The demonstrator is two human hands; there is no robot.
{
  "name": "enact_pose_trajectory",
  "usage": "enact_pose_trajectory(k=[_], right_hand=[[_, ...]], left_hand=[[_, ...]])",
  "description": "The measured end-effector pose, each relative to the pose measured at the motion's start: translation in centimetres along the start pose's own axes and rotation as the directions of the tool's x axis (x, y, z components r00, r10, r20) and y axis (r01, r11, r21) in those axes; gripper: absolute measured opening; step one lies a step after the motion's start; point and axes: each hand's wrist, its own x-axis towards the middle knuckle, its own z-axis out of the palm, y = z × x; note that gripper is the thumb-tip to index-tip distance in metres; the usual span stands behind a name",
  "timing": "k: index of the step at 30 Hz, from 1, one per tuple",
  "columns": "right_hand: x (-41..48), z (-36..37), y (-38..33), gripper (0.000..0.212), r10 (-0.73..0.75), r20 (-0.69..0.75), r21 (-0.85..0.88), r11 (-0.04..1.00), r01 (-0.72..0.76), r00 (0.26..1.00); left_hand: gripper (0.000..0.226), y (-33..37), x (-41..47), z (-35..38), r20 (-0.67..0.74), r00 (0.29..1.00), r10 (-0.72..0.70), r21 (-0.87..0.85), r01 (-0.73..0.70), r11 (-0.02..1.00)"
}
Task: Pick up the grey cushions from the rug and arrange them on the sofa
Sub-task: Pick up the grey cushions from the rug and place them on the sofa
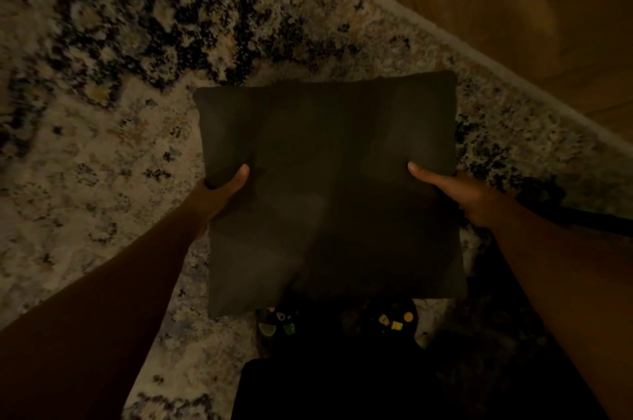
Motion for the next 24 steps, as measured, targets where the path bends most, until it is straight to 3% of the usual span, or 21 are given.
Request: enact_pose_trajectory(k=[3,6,9,13,16,19,21,24], right_hand=[[-1.2,0.3,-0.1,0.122,-0.037,0.004,0.049,0.998,0.037,0.999],[-3.1,0.5,-0.6,0.129,-0.066,-0.003,0.100,0.993,0.066,0.998],[-5.5,0.6,-1.8,0.126,-0.090,0.009,0.089,0.992,0.089,0.996],[-10.0,0.8,-4.3,0.114,-0.151,0.010,0.110,0.983,0.149,0.988],[-14.2,0.6,-6.6,0.082,-0.202,0.001,0.107,0.974,0.201,0.979],[-18.1,-0.1,-8.6,0.093,-0.250,-0.038,0.070,0.965,0.252,0.968],[-21.2,-0.5,-10.0,0.088,-0.287,-0.048,0.055,0.955,0.290,0.957],[-26.3,-1.5,-11.8,0.086,-0.346,-0.094,0.052,0.935,0.351,0.934]], left_hand=[[0.081,0.4,-1.1,-0.9,-0.074,0.997,0.009,-0.015,-0.010,1.000],[0.112,1.2,-3.1,-1.9,-0.124,0.992,0.014,-0.032,-0.018,0.999],[0.094,2.1,-5.6,-3.0,-0.145,0.988,0.058,-0.063,-0.068,0.996],[0.131,3.1,-8.1,-4.9,-0.158,0.984,0.076,-0.051,-0.085,0.995],[0.109,5.7,-13.5,-5.2,-0.102,0.993,0.052,-0.120,-0.064,0.991],[0.078,7.6,-18.4,-5.7,-0.039,0.997,0.072,-0.169,-0.078,0.983],[0.063,8.7,-21.1,-6.2,-0.023,0.995,0.099,-0.212,-0.102,0.972],[0.060,11.1,-26.3,-7.0,-0.038,0.988,0.147,-0.236,-0.152,0.960]])
